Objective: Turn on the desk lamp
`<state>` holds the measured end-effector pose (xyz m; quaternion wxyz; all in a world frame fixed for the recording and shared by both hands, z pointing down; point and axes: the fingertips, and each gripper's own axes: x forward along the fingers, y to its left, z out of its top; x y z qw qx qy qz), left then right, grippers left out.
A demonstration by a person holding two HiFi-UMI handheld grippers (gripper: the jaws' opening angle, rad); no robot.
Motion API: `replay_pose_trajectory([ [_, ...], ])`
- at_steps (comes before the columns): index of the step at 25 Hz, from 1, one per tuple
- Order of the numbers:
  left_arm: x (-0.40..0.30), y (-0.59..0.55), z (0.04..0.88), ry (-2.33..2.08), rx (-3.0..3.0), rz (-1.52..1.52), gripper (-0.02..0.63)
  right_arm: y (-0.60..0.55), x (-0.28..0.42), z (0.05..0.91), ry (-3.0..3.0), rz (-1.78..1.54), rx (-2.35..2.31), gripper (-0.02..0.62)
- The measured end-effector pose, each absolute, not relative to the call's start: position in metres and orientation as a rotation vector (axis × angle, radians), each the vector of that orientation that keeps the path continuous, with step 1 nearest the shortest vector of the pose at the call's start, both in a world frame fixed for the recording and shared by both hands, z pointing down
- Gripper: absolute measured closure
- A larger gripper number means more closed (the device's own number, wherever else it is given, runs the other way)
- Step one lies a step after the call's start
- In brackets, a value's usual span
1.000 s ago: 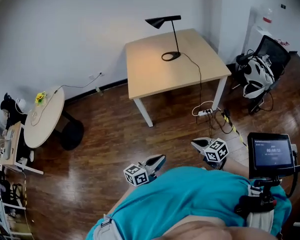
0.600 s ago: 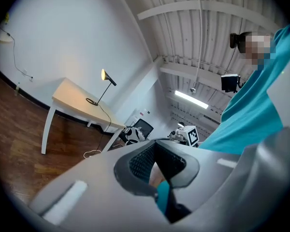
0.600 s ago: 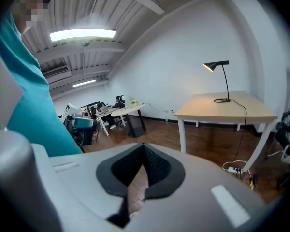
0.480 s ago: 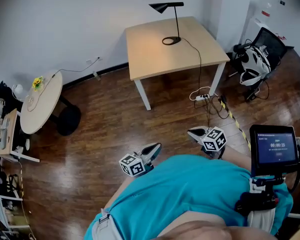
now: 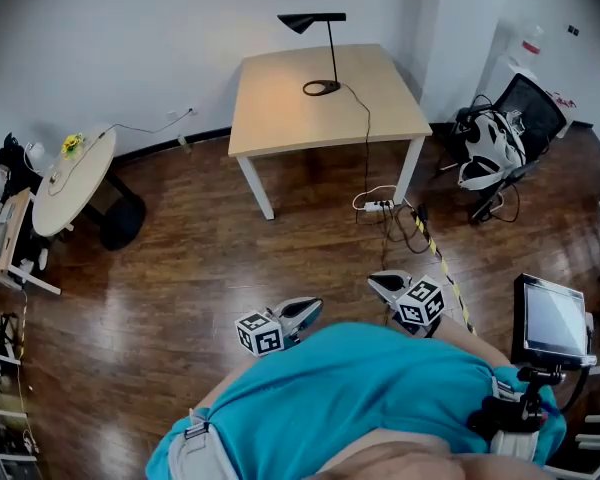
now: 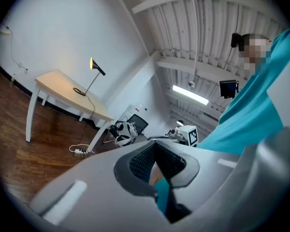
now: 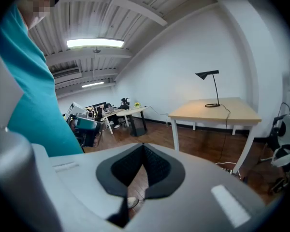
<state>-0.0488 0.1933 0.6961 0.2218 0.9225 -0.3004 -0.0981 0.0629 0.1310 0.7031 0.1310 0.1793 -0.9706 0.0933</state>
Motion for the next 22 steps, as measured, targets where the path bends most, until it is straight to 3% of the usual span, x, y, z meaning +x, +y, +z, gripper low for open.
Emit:
replay_pose_trajectory([
  [6,0.009,0.186,0.697,-0.892,2.552,-0.234,0.604,0.123,0.136,0.733,-2.839,0.424,0.523,0.594],
  [14,-0.025,0.241,0.693,-0.867,2.634,-0.206,0.604,0.183,0.098,0.723,-2.871,0.567,0.576,0.594],
  [22,-0.061,0.242,0.671,-0.869,2.617,-0.276,0.604,0.193,0.064,0.698,-2.876,0.495,0.563,0.595],
])
